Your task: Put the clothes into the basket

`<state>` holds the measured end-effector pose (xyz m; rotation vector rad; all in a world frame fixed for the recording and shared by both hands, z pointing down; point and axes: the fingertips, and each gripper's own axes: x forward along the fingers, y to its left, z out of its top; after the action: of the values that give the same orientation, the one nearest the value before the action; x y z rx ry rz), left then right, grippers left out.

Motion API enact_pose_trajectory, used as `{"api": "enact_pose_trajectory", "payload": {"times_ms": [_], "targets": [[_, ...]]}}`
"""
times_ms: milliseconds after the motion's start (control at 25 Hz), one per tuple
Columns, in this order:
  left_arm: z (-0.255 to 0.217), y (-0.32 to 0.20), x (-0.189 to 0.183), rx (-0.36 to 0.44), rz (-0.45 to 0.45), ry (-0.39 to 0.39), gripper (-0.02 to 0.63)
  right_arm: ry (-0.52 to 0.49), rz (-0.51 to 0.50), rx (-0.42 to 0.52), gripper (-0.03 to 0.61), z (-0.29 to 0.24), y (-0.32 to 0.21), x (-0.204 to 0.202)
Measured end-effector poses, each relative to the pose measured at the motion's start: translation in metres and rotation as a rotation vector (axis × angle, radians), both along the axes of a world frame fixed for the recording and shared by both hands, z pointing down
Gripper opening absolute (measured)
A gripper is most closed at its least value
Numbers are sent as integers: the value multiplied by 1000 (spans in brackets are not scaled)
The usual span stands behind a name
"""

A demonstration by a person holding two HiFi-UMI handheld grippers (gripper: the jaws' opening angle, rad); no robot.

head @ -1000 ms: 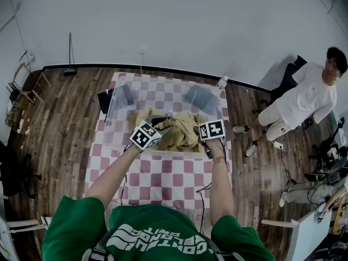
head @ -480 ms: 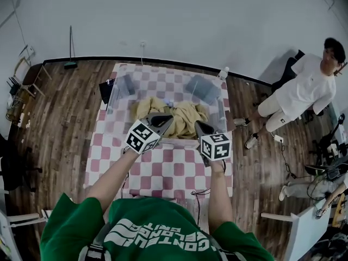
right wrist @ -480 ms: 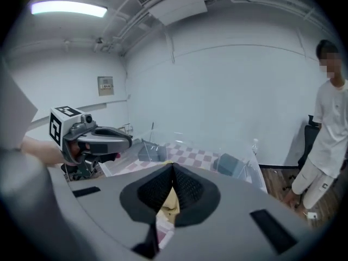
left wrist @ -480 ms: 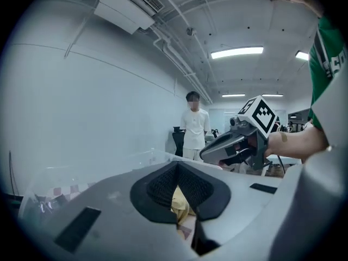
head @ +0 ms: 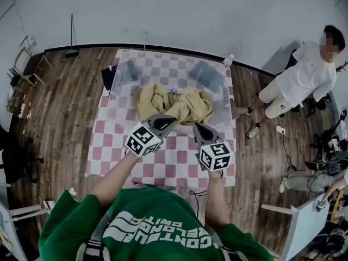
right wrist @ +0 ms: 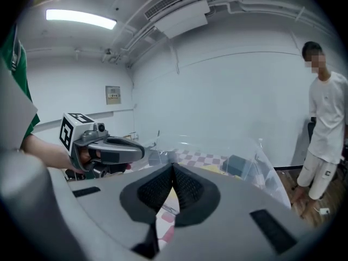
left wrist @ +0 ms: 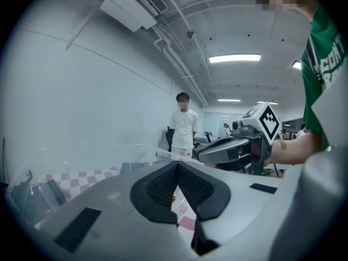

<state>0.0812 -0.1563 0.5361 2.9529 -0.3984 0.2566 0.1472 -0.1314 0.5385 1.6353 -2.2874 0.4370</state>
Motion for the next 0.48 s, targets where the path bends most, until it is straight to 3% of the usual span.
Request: {"api": "enact_pose_trajectory", "payload": {"times_ms": [480], "targets": [[10,3,-11,-12,4,-4,3,6,-16,19,9,0,2,-26]]}}
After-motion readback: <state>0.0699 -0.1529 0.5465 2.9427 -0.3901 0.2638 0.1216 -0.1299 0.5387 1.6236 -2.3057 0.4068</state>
